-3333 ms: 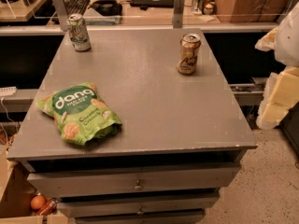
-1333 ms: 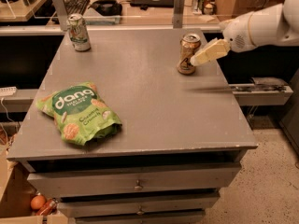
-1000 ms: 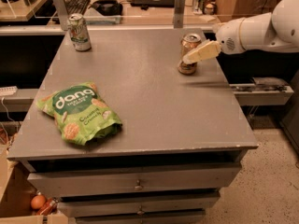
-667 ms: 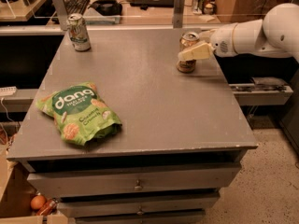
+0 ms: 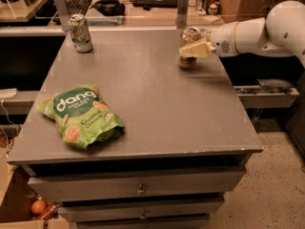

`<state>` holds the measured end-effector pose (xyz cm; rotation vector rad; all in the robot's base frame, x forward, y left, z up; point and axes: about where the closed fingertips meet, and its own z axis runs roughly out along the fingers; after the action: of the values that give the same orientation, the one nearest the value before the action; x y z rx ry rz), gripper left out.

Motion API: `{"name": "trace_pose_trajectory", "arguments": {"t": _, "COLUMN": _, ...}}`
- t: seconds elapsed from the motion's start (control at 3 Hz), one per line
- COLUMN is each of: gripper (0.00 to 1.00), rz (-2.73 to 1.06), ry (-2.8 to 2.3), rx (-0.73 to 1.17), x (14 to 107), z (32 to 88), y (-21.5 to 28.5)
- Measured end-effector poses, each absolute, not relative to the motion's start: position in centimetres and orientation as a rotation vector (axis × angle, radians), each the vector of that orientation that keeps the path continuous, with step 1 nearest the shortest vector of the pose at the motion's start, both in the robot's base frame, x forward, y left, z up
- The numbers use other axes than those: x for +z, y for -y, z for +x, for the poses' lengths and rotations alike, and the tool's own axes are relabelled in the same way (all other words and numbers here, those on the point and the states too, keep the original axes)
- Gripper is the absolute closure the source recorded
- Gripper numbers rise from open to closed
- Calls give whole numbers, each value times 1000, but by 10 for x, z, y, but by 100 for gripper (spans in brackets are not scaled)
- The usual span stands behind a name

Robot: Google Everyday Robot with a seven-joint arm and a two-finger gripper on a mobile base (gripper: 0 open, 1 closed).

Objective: Move orange can near green rice chip bag

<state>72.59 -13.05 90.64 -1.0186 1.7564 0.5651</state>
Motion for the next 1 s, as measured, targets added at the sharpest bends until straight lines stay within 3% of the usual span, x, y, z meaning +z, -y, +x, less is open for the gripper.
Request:
{"name": "trace_pose_trajectory", "arguments": {"t": 0.33, "gripper": 95, "rz": -1109, "ry": -1680, "rx": 599, "x": 939, "z": 706, "y": 113}}
{"name": "trace_pose_trajectory", "arguments": {"t": 1.0, "gripper": 100, "rz": -1140, "ry": -1675, "rx": 613, "x": 938, "z": 700, "y": 106}}
